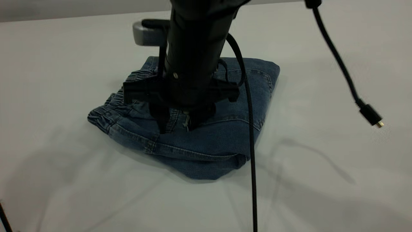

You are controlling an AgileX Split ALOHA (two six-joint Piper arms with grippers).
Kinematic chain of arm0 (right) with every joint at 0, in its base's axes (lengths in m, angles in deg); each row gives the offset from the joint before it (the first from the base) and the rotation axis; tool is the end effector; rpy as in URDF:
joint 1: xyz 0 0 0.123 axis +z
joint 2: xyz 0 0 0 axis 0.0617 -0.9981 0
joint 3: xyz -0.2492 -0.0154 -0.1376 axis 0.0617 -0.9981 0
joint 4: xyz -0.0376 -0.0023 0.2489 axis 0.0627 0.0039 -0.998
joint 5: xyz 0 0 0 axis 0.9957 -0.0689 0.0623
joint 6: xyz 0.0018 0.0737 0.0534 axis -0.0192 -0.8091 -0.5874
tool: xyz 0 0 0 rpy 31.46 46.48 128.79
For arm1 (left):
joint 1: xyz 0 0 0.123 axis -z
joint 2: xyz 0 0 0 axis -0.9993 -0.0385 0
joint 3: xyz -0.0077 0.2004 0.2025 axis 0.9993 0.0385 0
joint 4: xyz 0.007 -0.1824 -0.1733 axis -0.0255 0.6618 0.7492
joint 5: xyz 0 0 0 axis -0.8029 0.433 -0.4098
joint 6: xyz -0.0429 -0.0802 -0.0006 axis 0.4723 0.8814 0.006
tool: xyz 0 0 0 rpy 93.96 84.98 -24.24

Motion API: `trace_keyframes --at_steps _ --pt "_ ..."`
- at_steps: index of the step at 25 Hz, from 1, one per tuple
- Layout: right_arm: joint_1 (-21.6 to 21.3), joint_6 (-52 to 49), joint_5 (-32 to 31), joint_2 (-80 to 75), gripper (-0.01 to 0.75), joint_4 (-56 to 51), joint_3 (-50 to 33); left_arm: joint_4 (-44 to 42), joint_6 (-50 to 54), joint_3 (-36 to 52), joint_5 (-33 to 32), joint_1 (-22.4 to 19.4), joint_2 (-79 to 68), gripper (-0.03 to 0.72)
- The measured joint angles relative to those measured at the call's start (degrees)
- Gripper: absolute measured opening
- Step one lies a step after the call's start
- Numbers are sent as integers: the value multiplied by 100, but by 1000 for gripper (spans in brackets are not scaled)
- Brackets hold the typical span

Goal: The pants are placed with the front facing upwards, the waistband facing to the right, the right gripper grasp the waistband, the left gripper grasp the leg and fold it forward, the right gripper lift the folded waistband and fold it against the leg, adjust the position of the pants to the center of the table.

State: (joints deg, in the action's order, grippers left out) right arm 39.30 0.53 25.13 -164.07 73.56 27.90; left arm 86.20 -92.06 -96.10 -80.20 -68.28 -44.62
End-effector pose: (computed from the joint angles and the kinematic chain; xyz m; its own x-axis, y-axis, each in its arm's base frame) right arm 0.3110 0.2978 0.0842 -0.9766 -0.0669 -0.2045 -0.1186 0.9605 0.2519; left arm 0.3034 -0.1383 0.4210 0.0722 0.4435 -0.8934 0.6479 0.6602 0.3800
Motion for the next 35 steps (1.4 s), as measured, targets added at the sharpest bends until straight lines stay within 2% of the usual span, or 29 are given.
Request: trace_keyframes --at_steps 6,18,26,31,35 --pt "0 -56 -76 -131 297 148 0 0 0 0 -77 0 0 305" --pt "0 234 -1848 -125 294 1289 0 0 0 0 -83 0 0 305" --pt "5 529 -2406 116 294 1369 51 12 -5 0 -83 0 0 305" --pt "5 675 -2718 784 294 1363 436 12 -5 0 -87 0 0 305" --pt "5 1103 -3270 1365 294 1358 852 12 -5 0 -176 0 6 305"
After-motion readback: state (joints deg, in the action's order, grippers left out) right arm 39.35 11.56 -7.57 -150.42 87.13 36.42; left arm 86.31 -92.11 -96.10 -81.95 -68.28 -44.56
